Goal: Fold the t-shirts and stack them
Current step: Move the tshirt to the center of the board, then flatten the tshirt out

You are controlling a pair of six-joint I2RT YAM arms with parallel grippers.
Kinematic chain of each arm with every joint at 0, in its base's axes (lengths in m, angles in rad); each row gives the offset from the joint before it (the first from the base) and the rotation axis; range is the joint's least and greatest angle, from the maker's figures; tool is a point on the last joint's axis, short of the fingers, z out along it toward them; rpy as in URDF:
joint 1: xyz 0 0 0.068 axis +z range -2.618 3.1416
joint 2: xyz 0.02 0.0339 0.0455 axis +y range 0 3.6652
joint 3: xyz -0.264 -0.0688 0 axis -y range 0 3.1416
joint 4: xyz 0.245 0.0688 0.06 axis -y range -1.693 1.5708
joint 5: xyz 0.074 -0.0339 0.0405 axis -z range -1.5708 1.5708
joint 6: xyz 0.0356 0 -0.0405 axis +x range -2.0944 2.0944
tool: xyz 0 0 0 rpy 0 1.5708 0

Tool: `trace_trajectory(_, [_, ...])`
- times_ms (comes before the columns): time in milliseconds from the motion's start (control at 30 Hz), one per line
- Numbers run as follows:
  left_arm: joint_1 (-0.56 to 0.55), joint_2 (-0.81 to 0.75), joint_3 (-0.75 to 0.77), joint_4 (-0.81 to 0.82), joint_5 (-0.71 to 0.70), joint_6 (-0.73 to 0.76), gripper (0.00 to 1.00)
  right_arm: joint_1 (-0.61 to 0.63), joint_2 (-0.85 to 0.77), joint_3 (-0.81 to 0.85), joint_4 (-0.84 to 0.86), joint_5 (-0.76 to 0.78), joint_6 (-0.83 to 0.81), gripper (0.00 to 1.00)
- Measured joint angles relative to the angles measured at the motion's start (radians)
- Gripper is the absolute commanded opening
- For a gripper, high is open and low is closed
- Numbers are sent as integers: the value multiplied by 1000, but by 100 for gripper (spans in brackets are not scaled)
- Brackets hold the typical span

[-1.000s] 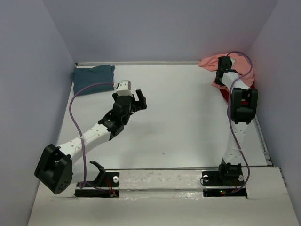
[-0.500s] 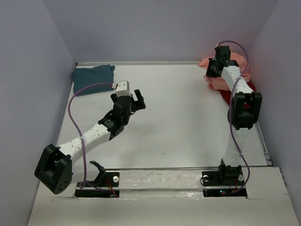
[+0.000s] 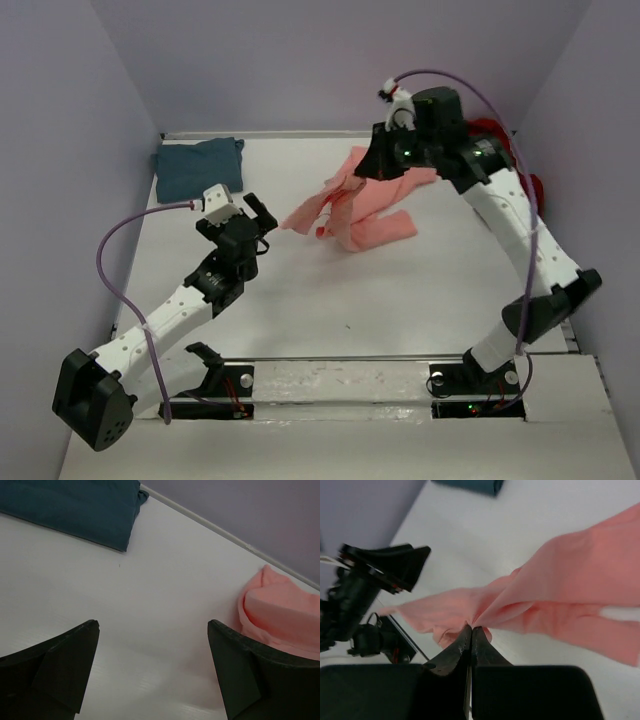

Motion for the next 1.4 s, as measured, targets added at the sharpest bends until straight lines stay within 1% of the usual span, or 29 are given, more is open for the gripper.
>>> trace_trajectory(67, [0, -24, -14, -1, -21, -7, 99, -36, -119, 95, -34, -8, 22, 0])
trace_trajectory(133, [0, -42, -23, -7, -37, -11, 99, -66, -198, 195, -42, 4, 33, 0])
trace_trajectory(233, [0, -51, -26, -8, -50, -13, 99, -71, -311, 318, -40, 48, 34, 0])
trace_trajectory(333, [0, -50, -26, -8, -50, -14, 99, -68, -406, 333, -40, 80, 28, 0])
trace_trajectory(400, [0, -49, -26, -7, -49, -14, 99, -64, -438, 284, -21, 92, 24, 2])
trace_trajectory(433, [0, -47, -26, -7, -49, -14, 99, -64, -442, 243, -11, 103, 22, 19])
trace_trajectory(467, [0, -38, -26, -7, -49, -14, 99, -64, -438, 198, -7, 117, 20, 61])
trace_trajectory(500, [0, -35, -26, -7, -49, -14, 99, -64, -426, 146, -2, 134, 18, 62])
trace_trajectory(533, [0, -31, -26, -7, -49, -13, 99, -64, -397, 74, 0, 162, 23, 88])
trace_trajectory(567, [0, -24, -26, -8, -48, -13, 99, -64, -365, 10, 5, 190, 21, 94])
trace_trajectory(633, [0, -16, -26, -8, -47, -13, 99, -64, -299, -85, 15, 232, 21, 98])
trace_trajectory(667, [0, -14, -26, -8, -46, -13, 99, -66, -260, -132, 16, 256, 21, 99])
trace_trajectory(700, [0, -14, -26, -8, -45, -13, 99, -74, -203, -225, 19, 286, 24, 100])
trace_trajectory(767, [0, -11, -26, -7, -45, -11, 99, -88, -172, -291, 6, 304, 26, 100])
trace_trajectory(833, [0, -8, -26, -7, -43, -10, 99, -107, -167, -367, 2, 325, 29, 100])
trace_trajectory(1033, [0, 11, -26, -7, -42, -8, 99, -126, -248, -442, 50, 340, 40, 98])
trace_trajectory(1133, [0, 22, -26, -7, -41, -6, 99, -126, -315, -533, 98, 300, 58, 90])
trace_trajectory(1233, [0, 33, -26, -7, -41, -6, 99, -126, -351, -648, 147, 238, 86, 89])
trace_trajectory(1400, [0, 71, -22, -8, -40, -6, 99, -126, -356, -877, 234, 119, 147, 88])
